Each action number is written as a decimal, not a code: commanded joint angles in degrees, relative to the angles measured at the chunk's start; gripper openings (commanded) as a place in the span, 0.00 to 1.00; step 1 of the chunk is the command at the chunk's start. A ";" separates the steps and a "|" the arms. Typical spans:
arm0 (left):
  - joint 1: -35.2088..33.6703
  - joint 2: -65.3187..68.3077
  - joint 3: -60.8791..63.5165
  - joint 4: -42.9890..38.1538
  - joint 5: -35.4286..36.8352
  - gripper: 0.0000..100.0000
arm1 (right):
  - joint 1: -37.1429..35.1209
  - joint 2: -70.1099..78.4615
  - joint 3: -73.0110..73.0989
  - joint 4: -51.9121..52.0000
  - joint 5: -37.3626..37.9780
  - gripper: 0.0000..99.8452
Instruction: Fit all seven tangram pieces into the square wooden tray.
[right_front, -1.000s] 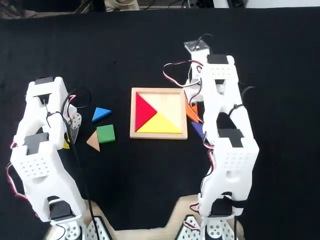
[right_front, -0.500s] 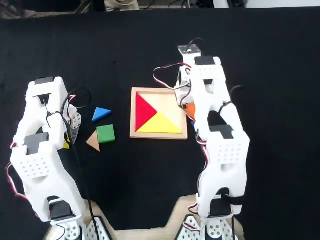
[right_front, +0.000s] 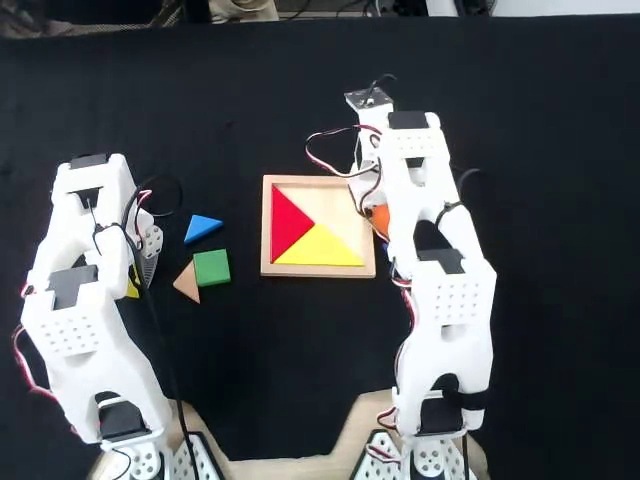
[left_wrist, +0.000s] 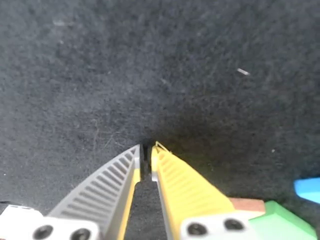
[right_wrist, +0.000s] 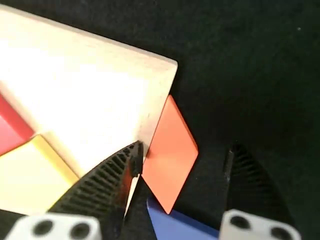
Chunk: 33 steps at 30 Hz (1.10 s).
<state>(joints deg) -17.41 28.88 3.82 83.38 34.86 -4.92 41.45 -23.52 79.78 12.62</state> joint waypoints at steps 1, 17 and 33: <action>2.07 0.18 -1.36 -0.97 0.18 0.06 | 1.85 0.31 -1.54 0.26 0.88 0.27; 2.07 0.18 -1.19 -0.97 0.18 0.06 | 3.87 -0.48 -2.59 0.09 0.88 0.21; 2.07 0.18 -1.19 -0.97 0.18 0.06 | 7.21 -0.48 -2.42 0.88 2.29 0.15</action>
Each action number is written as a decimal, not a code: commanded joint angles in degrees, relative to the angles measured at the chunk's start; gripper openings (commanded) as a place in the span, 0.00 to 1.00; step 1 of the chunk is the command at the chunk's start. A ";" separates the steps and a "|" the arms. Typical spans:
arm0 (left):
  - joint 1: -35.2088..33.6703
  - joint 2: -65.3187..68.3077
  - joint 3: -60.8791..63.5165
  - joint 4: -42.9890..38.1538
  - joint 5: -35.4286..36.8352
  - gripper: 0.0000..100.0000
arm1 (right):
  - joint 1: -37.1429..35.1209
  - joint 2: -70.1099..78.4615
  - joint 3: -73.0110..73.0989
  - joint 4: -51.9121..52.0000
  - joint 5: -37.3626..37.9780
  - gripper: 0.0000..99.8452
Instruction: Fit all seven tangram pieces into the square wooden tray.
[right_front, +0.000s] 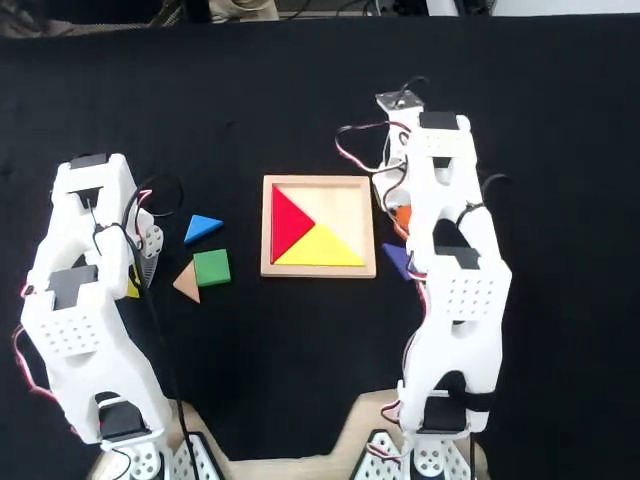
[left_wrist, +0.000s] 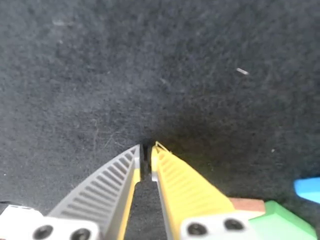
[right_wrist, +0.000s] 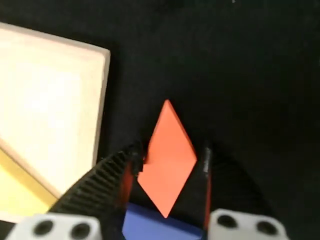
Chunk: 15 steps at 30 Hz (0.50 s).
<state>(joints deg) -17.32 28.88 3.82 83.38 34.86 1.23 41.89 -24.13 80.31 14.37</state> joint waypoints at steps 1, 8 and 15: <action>1.98 0.18 -1.19 -0.97 0.18 0.06 | 1.05 -0.92 -1.89 0.35 0.53 0.12; 1.98 0.18 -1.27 -0.97 0.18 0.06 | 1.05 -0.84 -2.15 0.18 0.53 0.01; 1.98 0.18 -1.27 -0.97 0.18 0.06 | -0.09 -4.70 -4.88 1.76 0.09 0.01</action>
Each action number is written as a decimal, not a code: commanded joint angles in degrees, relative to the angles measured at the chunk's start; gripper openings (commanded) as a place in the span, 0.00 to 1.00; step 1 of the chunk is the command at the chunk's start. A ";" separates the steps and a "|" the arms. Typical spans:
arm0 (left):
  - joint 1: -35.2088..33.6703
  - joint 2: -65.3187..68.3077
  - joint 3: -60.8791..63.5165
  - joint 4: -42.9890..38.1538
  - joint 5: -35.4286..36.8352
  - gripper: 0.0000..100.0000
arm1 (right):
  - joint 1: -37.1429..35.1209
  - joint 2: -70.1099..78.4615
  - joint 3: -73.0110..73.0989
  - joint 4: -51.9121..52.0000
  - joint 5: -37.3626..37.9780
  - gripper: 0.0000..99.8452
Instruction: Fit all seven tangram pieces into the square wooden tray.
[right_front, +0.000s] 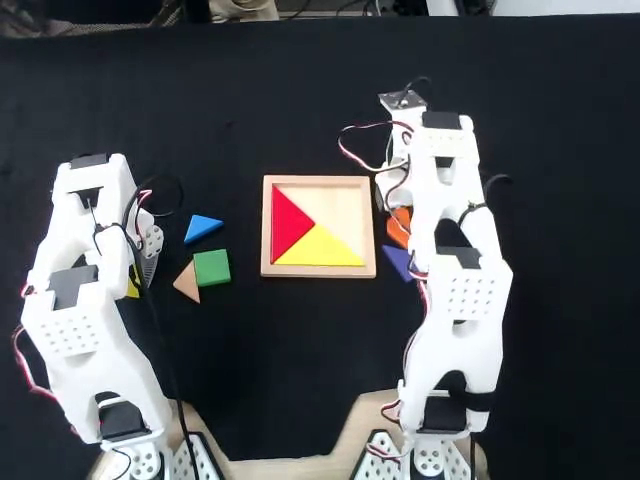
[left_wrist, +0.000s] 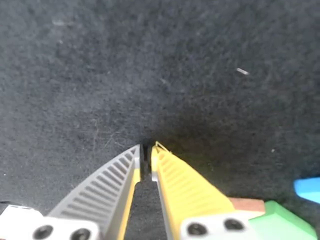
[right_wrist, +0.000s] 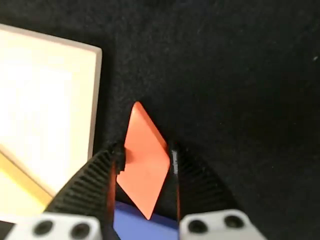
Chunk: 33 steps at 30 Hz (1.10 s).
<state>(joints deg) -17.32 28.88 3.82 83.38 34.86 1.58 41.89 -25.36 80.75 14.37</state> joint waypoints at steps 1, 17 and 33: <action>1.98 0.18 -1.27 -0.97 0.18 0.06 | -1.14 -6.20 -4.44 2.46 0.00 0.01; 1.98 0.18 -1.27 -0.88 0.18 0.06 | -13.19 -9.54 -6.37 5.98 -8.62 0.01; 1.98 0.18 -1.45 -0.88 0.18 0.06 | -15.91 -5.93 -3.21 9.58 -8.44 0.01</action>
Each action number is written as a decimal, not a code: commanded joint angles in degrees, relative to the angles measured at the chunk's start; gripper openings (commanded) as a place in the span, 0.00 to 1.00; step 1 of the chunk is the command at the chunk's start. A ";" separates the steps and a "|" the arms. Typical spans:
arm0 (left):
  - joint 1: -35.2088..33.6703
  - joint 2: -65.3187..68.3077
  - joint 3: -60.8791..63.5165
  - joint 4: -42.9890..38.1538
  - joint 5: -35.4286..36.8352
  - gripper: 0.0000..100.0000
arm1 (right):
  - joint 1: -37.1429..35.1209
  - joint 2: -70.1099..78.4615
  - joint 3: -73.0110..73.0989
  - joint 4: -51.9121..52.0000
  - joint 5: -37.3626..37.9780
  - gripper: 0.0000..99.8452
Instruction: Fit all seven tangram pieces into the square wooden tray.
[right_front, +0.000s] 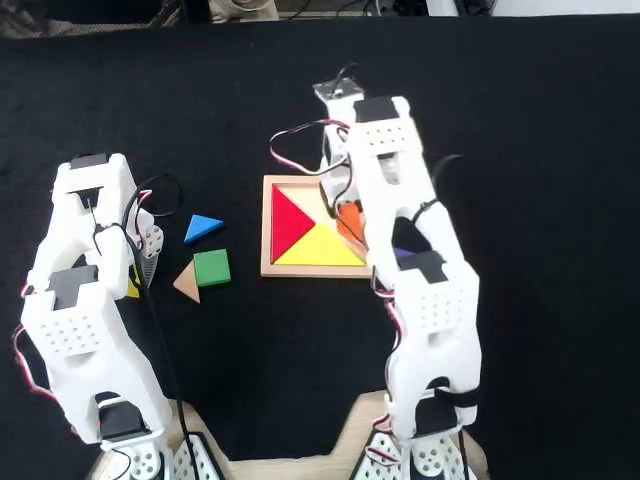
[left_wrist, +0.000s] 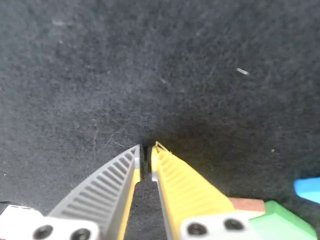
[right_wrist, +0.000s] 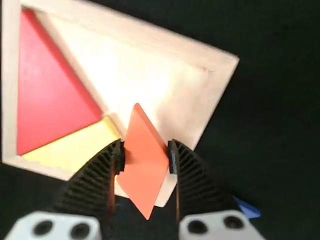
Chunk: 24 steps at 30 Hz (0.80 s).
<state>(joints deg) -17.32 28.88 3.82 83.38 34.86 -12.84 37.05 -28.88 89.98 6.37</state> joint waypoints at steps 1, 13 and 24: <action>1.98 0.18 -1.45 -0.88 0.18 0.06 | -1.41 -1.10 1.10 -0.70 -0.44 0.01; 1.98 0.18 -1.45 -0.88 0.18 0.06 | 0.26 -1.10 7.25 -8.79 -2.46 0.01; 1.98 0.18 -1.54 -0.88 0.18 0.06 | 1.76 -1.10 6.73 -9.05 -1.93 0.01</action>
<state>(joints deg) -17.32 28.88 3.82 83.38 34.86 -13.10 37.05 -21.49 81.71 4.53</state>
